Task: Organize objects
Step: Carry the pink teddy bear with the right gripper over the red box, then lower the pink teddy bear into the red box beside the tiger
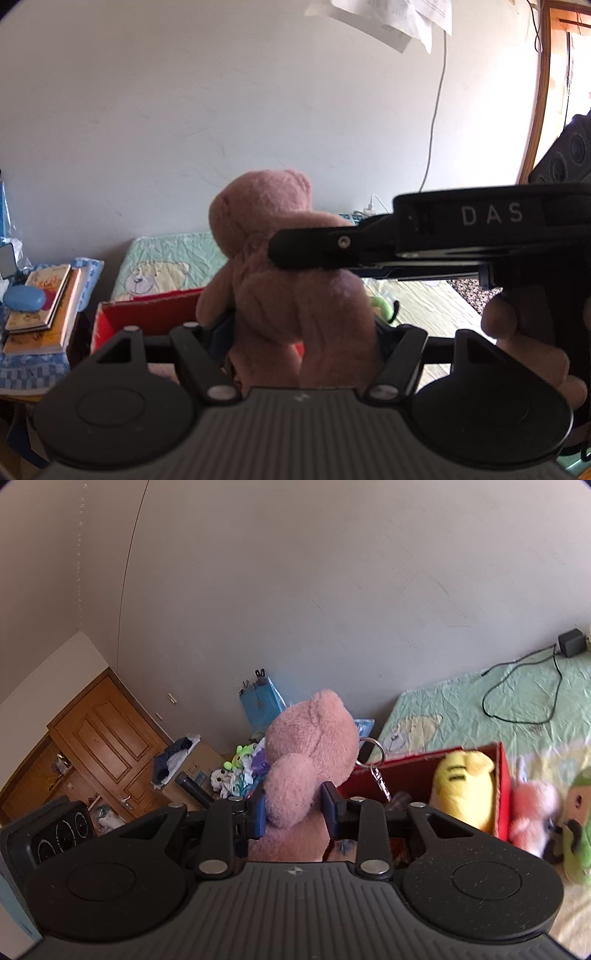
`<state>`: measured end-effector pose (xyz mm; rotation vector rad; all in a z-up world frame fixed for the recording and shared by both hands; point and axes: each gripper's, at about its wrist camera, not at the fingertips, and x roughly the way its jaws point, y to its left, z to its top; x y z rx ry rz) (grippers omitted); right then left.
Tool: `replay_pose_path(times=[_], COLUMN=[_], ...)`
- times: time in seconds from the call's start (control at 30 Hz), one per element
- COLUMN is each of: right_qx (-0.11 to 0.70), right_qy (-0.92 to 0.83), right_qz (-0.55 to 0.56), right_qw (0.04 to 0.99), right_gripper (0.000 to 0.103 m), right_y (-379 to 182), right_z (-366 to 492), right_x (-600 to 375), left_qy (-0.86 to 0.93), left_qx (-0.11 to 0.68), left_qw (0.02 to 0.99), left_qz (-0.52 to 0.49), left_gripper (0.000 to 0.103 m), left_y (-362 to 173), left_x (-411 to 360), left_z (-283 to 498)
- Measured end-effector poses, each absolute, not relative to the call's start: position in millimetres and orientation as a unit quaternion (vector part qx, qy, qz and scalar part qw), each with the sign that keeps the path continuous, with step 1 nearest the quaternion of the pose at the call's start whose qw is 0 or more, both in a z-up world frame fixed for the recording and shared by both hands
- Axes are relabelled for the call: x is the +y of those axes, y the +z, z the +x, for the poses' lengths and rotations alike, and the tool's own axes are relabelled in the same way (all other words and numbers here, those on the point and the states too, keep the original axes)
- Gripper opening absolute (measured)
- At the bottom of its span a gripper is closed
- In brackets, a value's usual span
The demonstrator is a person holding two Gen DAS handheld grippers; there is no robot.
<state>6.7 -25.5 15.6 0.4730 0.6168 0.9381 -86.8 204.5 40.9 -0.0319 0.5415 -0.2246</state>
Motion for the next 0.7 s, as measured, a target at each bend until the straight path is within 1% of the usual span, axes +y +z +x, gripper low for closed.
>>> replay_pose_path(times=[0.3, 0.5, 0.57, 0.7], right_qx=[0.286, 0.327, 0.343, 0.362], right_qy=[0.398, 0.354, 0.342, 0.321], right_qz=[0.219, 0.214, 0.2, 0.174], right_qw=[0.844, 0.85, 0.852, 0.858], right_gripper=[0.031, 0.031, 0.03, 0.028], right_y=[2, -28, -39, -57], right_z=[29, 46, 46, 43], right_x=[16, 32, 38, 50], left_qy=[-0.118, -0.128, -0.136, -0.136], left_qx=[0.287, 0.328, 0.341, 0.368], left_qw=[0.951, 0.936, 0.93, 0.92], left_qz=[-0.018, -0.025, -0.027, -0.022], left_gripper=[0.07, 0.067, 0.063, 0.063], left_y=[27, -8, -18, -42], left_x=[245, 255, 254, 252], left_z=[-49, -24, -19, -9])
